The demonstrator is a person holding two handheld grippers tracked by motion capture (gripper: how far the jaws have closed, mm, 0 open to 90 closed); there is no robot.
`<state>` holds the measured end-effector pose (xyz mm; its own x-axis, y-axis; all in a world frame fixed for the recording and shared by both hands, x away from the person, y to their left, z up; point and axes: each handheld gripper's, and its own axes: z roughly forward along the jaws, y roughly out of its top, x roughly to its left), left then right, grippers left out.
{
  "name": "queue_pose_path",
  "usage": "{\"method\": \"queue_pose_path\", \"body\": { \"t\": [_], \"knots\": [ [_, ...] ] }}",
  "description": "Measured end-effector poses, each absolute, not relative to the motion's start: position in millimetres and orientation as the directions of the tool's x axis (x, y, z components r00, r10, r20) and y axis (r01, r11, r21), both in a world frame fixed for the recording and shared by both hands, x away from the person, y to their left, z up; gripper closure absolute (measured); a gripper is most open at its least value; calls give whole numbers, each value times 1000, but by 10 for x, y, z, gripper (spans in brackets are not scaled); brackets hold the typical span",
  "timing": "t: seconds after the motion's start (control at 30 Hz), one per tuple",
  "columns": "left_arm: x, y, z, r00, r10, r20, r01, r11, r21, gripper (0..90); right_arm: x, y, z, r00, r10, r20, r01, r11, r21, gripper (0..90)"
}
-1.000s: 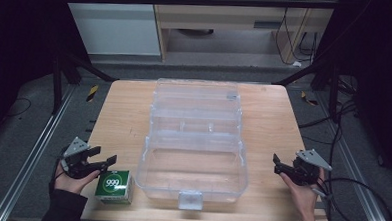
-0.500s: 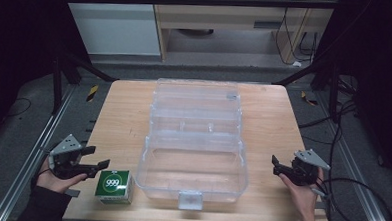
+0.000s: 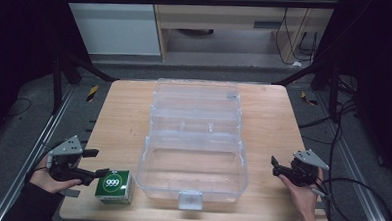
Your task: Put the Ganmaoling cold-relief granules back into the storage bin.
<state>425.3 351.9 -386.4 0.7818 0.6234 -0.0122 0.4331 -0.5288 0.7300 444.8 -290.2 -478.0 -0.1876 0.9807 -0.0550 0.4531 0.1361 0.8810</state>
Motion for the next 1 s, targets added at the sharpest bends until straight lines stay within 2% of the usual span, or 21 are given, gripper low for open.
{"method": "queue_pose_path", "body": {
  "t": [0.77, 1.0],
  "knots": [
    [4225, 3284, -3954, 921, 389, 28, 305, -761, 572, 104, 4470, -2885, -4810, -216, 974, -74, 481, 172, 860, 54],
    [4237, 3231, -4006, 933, 358, 40, 280, -791, 544, 76, 4477, -2886, -4816, -220, 972, -79, 486, 180, 855, 47]
  ]
}}
